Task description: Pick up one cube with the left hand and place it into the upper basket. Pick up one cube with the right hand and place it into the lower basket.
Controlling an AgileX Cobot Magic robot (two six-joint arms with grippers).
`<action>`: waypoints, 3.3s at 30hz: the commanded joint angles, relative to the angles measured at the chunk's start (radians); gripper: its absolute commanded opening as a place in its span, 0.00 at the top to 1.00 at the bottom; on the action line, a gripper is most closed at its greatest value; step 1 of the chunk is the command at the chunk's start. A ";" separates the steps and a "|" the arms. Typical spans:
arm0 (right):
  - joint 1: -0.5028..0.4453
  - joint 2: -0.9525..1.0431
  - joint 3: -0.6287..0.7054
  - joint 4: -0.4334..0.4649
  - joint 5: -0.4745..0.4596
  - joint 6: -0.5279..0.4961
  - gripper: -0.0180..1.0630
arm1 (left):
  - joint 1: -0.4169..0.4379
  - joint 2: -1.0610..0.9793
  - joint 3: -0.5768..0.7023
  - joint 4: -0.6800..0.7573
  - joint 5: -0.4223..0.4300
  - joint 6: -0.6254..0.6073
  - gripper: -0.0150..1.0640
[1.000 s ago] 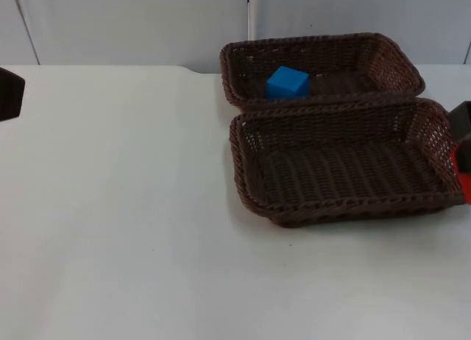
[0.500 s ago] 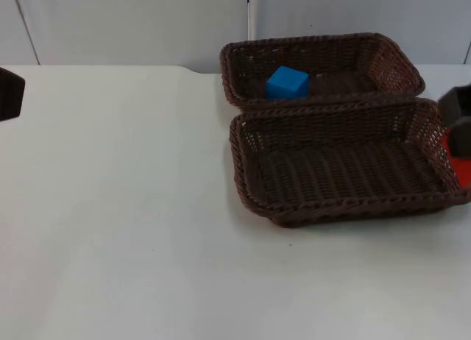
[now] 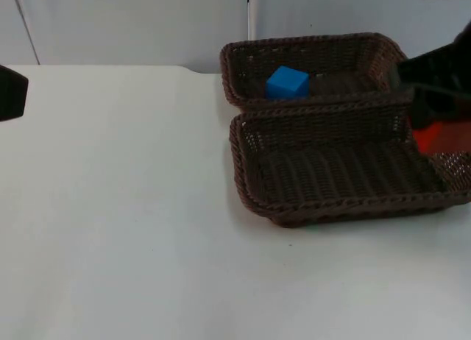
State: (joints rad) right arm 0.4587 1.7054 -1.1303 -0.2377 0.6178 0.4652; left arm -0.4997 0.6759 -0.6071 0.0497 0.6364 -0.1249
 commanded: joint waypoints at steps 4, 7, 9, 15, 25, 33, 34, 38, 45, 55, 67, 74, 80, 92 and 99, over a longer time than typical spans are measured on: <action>-0.008 0.145 -0.139 0.044 0.001 -0.100 0.98 | -0.006 -0.007 0.005 -0.014 -0.017 -0.010 0.01; -0.008 0.233 -0.211 0.057 0.001 -0.100 0.98 | -0.006 -0.007 0.005 -0.014 -0.017 -0.010 0.01; -0.008 0.294 -0.259 0.058 0.003 -0.100 0.98 | -0.006 -0.007 0.005 -0.014 -0.017 -0.010 0.01; -0.008 0.405 -0.304 0.060 -0.053 -0.100 0.98 | -0.006 -0.007 0.005 -0.014 -0.020 -0.010 0.01; -0.008 0.470 -0.304 0.060 -0.105 -0.100 0.95 | -0.006 -0.007 0.005 -0.014 -0.020 -0.010 0.01; -0.008 0.470 -0.304 0.060 -0.108 -0.100 0.60 | -0.006 -0.007 0.005 -0.014 -0.020 -0.010 0.01; -0.008 0.470 -0.304 0.060 -0.108 -0.100 0.51 | -0.006 -0.007 0.005 -0.014 -0.020 -0.010 0.01; -0.008 0.460 -0.304 0.060 -0.108 -0.100 0.34 | -0.006 -0.007 0.005 -0.014 -0.023 -0.010 0.01; -0.008 0.402 -0.304 0.058 -0.057 -0.100 0.28 | -0.006 -0.007 0.005 -0.014 -0.023 -0.010 0.01; -0.008 0.227 -0.304 0.059 0.078 -0.101 0.28 | -0.006 -0.007 0.005 -0.014 -0.023 -0.010 0.01; -0.008 0.150 -0.304 0.061 0.146 -0.138 0.28 | -0.006 -0.007 0.005 -0.014 -0.023 -0.010 0.01; 0.013 0.114 -0.304 0.050 0.152 -0.145 0.28 | -0.006 -0.007 0.005 -0.012 -0.023 -0.010 0.01; 0.075 0.028 -0.303 0.003 0.168 -0.145 0.28 | -0.006 -0.007 0.005 -0.012 -0.023 -0.010 0.01; 0.099 -0.152 -0.161 0.001 0.116 -0.145 0.28 | -0.006 -0.007 0.005 -0.010 -0.021 -0.003 0.01; 0.100 -0.319 0.023 0.005 0.029 -0.142 0.28 | -0.006 -0.021 0.003 -0.012 -0.025 -0.003 0.01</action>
State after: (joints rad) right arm 0.5578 1.4420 -1.1508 -0.2308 0.6754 0.3203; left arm -0.4997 0.6736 -0.6071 0.0419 0.6214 -0.1287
